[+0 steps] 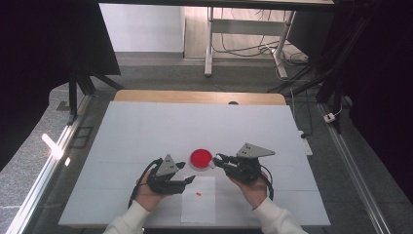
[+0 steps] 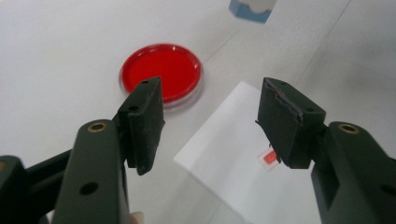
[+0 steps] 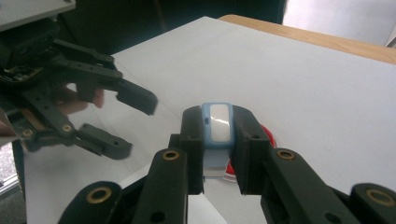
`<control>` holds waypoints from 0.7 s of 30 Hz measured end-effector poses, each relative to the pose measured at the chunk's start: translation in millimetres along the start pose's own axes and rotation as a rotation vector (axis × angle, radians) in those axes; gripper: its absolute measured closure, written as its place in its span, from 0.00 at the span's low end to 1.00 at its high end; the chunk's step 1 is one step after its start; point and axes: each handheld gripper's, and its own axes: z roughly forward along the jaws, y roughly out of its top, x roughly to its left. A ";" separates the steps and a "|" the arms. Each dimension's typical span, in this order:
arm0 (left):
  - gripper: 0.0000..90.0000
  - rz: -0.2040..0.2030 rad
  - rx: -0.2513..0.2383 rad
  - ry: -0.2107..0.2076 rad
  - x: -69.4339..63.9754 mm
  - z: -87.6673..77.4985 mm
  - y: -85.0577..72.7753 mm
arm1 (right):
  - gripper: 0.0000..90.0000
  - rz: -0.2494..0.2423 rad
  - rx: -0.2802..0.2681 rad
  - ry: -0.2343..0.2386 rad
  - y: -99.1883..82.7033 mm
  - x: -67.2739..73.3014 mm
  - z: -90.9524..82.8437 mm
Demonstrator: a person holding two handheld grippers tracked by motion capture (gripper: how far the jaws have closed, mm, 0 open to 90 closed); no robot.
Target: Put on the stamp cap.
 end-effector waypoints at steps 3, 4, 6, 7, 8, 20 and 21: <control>0.45 -0.012 0.004 0.012 4.5 -8.9 -7.5 | 0.84 -0.003 0.000 -0.005 0.0 -0.7 -0.2; 0.45 -0.017 0.005 0.017 6.0 -11.8 -10.2 | 0.84 -0.006 0.002 -0.006 0.0 -1.0 -0.3; 0.45 -0.027 0.005 0.025 8.4 -17.1 -15.5 | 0.84 -0.013 0.009 -0.007 0.1 -1.6 -0.7; 0.45 -0.033 0.008 0.034 10.2 -21.3 -19.5 | 0.84 -0.016 0.011 -0.009 0.2 -1.8 -0.7; 0.45 -0.037 0.011 0.037 11.7 -24.9 -22.8 | 0.84 -0.021 0.014 -0.011 0.3 -2.0 -0.7; 0.44 -0.116 0.003 0.113 28.9 -69.4 -62.1 | 0.84 -0.063 0.043 -0.020 1.1 -4.5 0.1; 0.44 -0.121 0.002 0.120 30.2 -72.6 -65.2 | 0.84 -0.065 0.045 -0.021 1.1 -4.8 0.2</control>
